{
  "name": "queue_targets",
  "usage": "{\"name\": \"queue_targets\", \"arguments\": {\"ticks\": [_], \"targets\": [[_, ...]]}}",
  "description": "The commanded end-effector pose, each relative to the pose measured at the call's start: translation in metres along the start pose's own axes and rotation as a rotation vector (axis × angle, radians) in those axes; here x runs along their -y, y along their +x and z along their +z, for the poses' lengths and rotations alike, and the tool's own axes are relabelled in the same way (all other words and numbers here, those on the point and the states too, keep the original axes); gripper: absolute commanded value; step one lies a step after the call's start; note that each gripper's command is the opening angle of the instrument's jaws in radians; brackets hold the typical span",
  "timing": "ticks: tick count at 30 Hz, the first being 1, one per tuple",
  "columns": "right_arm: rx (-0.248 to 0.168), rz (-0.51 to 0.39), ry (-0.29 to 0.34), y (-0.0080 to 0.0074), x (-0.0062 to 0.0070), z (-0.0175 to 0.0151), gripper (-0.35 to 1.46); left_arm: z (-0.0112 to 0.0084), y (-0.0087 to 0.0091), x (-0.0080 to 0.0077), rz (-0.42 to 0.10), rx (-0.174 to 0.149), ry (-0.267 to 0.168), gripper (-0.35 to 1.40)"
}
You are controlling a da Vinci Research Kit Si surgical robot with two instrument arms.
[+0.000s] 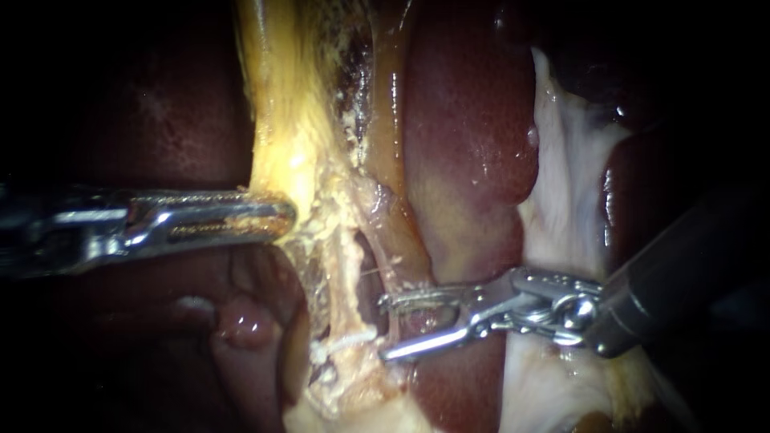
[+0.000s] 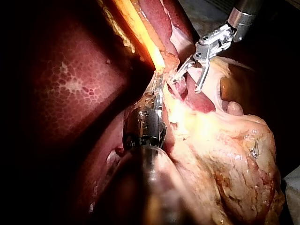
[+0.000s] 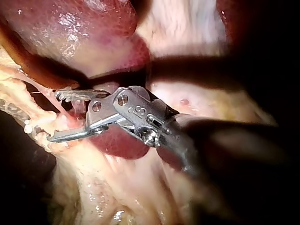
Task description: Going back first clip left tube
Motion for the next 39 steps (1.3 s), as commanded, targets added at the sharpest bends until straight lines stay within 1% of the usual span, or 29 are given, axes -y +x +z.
{"name": "queue_targets", "arguments": {"ticks": [1, 5, 6, 10, 12, 13, 15, 18, 22, 23, 27, 29, 33, 39], "targets": [[-0.002, -0.011, -0.004, 0.0005, 0.0001, -0.0006, 0.60, 0.0000, 0.0000, 0.0000, 0.000, 0.000, 0.000, -0.35], [-0.028, -0.074, -0.020, 0.0028, 0.0007, -0.0035, 0.60, 0.0001, 0.0000, -0.0001, 0.001, 0.000, 0.000, -0.35], [-0.041, -0.095, -0.022, 0.0035, 0.0008, -0.0042, 0.60, 0.0003, 0.0001, -0.0002, 0.001, 0.001, 0.000, -0.35], [-0.061, -0.176, -0.026, 0.0057, 0.0014, -0.0061, 0.60, 0.0014, 0.0007, -0.0005, 0.004, 0.004, -0.006, -0.35], [-0.066, -0.212, -0.025, 0.0064, 0.0016, -0.0065, 0.60, 0.0020, 0.0011, -0.0009, 0.007, 0.006, -0.011, -0.35], [-0.072, -0.228, -0.024, 0.0067, 0.0018, -0.0067, 0.60, 0.0023, 0.0013, -0.0011, 0.014, 0.005, -0.006, -0.35], [-0.074, -0.250, -0.023, 0.0069, 0.0020, -0.0068, 0.60, 0.0030, 0.0016, -0.0015, 0.011, 0.005, -0.005, -0.35], [-0.073, -0.291, -0.024, 0.0070, 0.0022, -0.0067, 0.60, 0.0045, 0.0023, -0.0022, -0.001, 0.004, 0.007, -0.35], [-0.071, -0.327, -0.025, 0.0070, 0.0022, -0.0067, 0.60, 0.0071, 0.0034, -0.0028, -0.005, 0.003, 0.024, -0.35], [-0.071, -0.333, -0.025, 0.0070, 0.0022, -0.0067, 0.60, 0.0082, 0.0038, -0.0030, -0.003, -0.004, 0.021, -0.35], [-0.071, -0.339, -0.025, 0.0070, 0.0022, -0.0067, 0.60, 0.0106, 0.0046, -0.0033, -0.003, -0.023, 0.028, -0.35], [-0.071, -0.339, -0.025, 0.0070, 0.0022, -0.0067, 0.60, 0.0114, 0.0048, -0.0034, -0.006, -0.031, 0.032, -0.35], [-0.071, -0.345, -0.025, 0.0070, 0.0024, -0.0067, 0.60, 0.0124, 0.0051, -0.0035, -0.002, -0.040, 0.032, -0.35], [-0.071, -0.345, -0.025, 0.0070, 0.0024, -0.0067, 0.60, 0.0125, 0.0052, -0.0036, -0.001, -0.043, 0.034, -0.35]]}}
